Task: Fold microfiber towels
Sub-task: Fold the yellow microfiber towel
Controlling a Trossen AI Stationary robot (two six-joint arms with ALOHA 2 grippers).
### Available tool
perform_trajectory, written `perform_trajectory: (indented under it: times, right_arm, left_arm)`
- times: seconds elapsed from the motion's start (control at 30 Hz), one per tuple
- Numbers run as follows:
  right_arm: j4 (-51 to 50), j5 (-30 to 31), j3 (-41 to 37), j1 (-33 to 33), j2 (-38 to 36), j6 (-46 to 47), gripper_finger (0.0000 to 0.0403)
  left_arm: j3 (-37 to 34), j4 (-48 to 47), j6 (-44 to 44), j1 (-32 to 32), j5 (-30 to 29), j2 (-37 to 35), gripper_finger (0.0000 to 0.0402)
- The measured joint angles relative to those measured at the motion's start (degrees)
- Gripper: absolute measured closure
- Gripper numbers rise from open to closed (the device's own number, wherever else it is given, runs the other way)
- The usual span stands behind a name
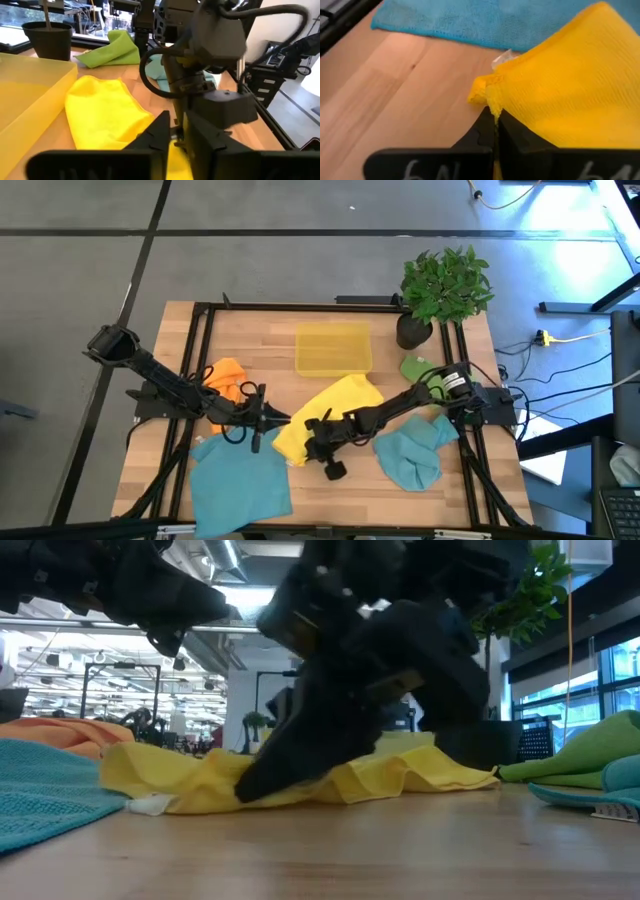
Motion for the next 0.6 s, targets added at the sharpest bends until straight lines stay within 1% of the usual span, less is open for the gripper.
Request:
perform_trajectory:
  times: [0.13,0.3,0.5,0.6]
  right_arm:
    - [5.43,0.01,-5.25,0.04,-3.06,2.41,0.0399]
    - [10.88,0.01,-10.85,-0.17,-7.04,5.37,0.0399]
    - [16.40,0.03,-16.71,-1.50,-10.98,8.50,0.0399]
    - [17.93,0.05,-18.67,-2.31,-12.19,9.48,0.0399]
  left_arm:
    - [0.00,0.09,1.08,0.00,-0.26,0.00,0.0309]
    - [0.50,-0.61,1.51,0.00,0.73,0.00,0.0287]
    - [3.69,-9.35,1.26,0.01,2.88,0.00,0.0263]
    - [5.97,-14.78,0.59,-0.22,2.94,0.51,0.0245]
